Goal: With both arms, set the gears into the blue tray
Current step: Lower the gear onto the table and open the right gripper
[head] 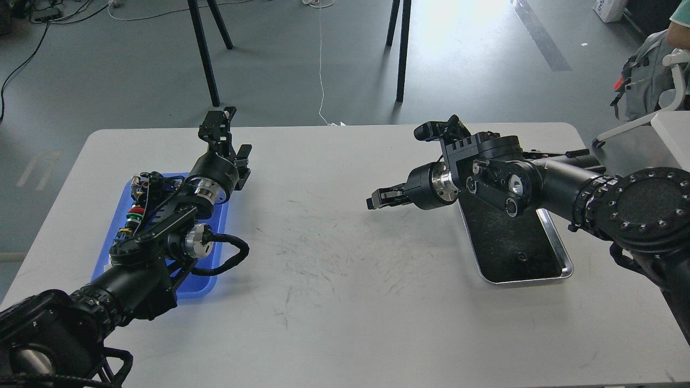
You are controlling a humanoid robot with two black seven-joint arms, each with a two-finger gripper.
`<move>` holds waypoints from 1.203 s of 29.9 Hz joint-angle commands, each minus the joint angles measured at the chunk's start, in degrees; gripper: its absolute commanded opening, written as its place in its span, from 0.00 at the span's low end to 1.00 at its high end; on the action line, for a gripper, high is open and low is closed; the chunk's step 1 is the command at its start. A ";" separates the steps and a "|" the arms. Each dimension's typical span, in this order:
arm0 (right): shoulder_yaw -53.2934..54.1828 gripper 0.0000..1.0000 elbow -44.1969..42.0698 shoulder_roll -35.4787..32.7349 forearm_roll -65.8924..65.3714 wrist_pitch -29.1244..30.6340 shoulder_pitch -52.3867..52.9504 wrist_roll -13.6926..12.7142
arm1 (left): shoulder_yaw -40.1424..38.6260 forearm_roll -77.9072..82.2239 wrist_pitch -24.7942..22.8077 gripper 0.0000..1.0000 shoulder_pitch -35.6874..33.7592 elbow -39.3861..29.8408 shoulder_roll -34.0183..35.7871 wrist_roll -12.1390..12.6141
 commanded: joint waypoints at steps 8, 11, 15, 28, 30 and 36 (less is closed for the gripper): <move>1.01 0.17 3.97 0.00 -0.06 0.00 0.52 0.00 | 0.00 -0.08 0.00 0.98 0.00 0.00 0.09 0.00; 1.36 0.17 5.37 0.00 -0.14 0.00 0.61 0.00 | 0.00 0.01 0.00 0.98 0.09 0.00 0.09 0.00; 1.36 0.17 6.43 0.00 -0.14 0.00 0.70 0.00 | 0.00 -0.08 0.00 0.98 0.09 0.00 0.09 0.00; 0.92 0.17 7.13 0.00 -0.85 0.00 -0.88 0.00 | 0.00 -0.08 -0.08 0.98 0.17 0.00 0.18 0.00; 0.83 0.17 6.96 0.00 -1.02 0.00 -1.41 0.00 | 0.00 -0.08 -0.08 0.98 0.17 0.00 0.18 0.00; 0.66 0.17 6.87 0.00 -1.11 0.00 -2.38 0.00 | 0.00 -0.08 -0.08 0.98 0.26 0.00 0.18 0.00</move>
